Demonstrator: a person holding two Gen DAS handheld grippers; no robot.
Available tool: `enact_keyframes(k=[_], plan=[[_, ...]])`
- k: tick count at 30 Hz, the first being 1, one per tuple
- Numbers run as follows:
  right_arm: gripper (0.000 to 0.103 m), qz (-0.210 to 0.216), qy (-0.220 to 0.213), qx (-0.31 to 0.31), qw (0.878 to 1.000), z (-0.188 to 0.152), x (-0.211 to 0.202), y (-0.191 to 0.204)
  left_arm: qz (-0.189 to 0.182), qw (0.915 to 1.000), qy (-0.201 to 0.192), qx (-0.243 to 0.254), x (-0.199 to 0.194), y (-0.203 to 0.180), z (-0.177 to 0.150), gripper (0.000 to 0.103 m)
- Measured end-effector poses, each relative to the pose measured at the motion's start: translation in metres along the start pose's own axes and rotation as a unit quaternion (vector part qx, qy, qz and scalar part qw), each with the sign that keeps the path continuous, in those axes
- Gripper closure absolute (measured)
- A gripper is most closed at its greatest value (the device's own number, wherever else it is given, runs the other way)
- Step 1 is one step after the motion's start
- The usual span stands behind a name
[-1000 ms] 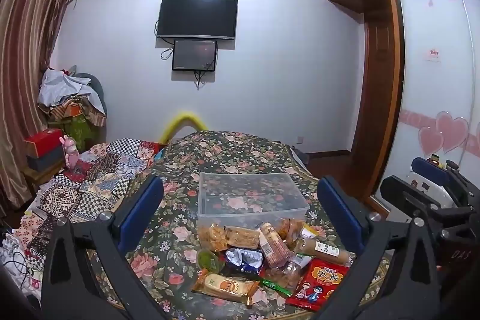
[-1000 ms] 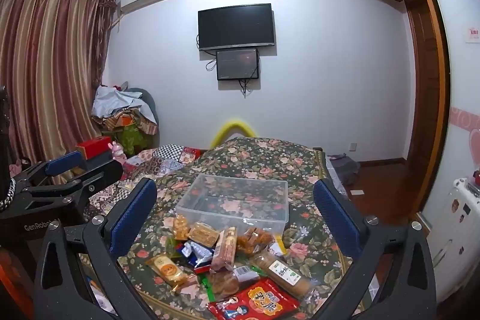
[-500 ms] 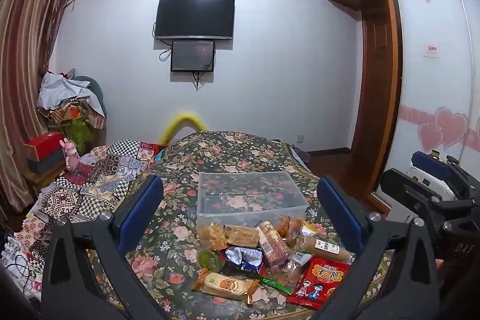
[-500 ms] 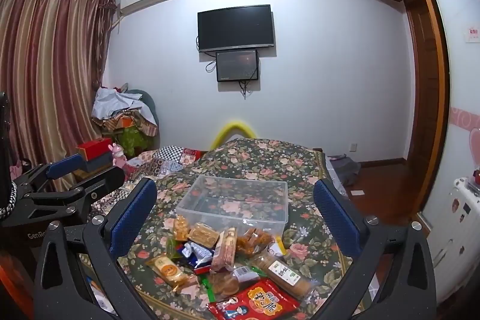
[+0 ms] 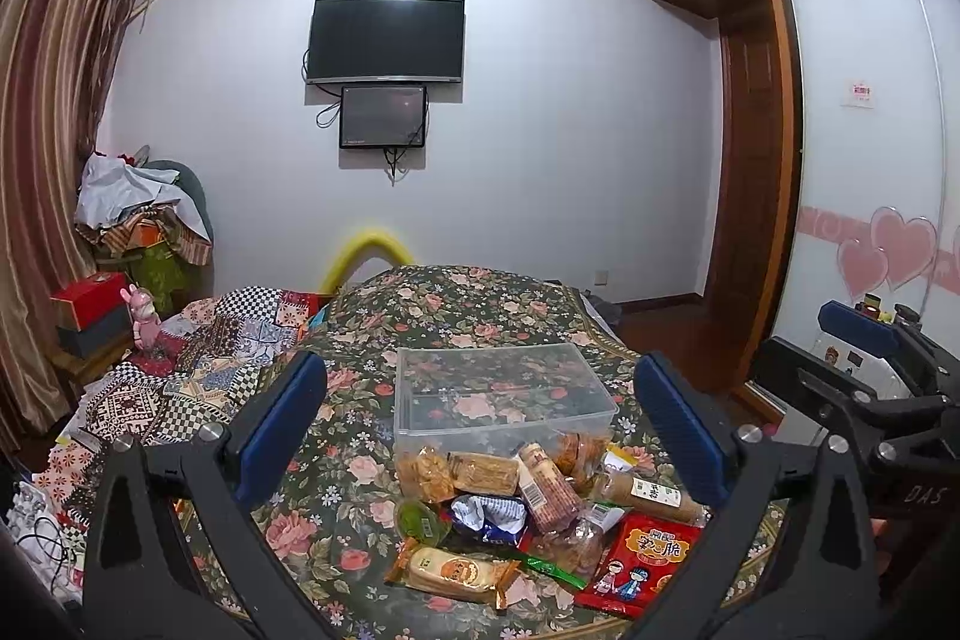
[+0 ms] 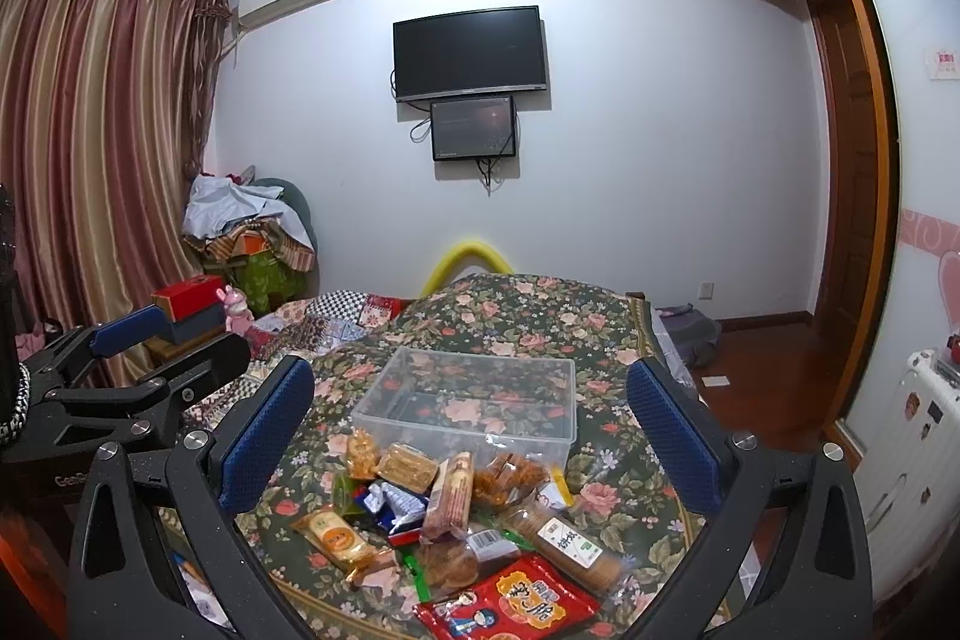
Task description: Organize snacks
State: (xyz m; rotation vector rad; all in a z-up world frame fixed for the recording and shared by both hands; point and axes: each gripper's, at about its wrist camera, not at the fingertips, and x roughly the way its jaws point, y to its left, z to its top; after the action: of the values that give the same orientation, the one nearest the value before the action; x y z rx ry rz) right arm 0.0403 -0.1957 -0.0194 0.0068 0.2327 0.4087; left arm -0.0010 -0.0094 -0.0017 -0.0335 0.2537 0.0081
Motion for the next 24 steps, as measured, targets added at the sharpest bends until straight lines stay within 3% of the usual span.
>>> enact_keyframes(k=[24], plan=[[0.000,-0.001,-0.001,0.000,1.000,0.0008,0.0016,-0.0007,-0.002,1.0000,-0.004,0.007,-0.0014,-0.0030,-0.0008,0.000]])
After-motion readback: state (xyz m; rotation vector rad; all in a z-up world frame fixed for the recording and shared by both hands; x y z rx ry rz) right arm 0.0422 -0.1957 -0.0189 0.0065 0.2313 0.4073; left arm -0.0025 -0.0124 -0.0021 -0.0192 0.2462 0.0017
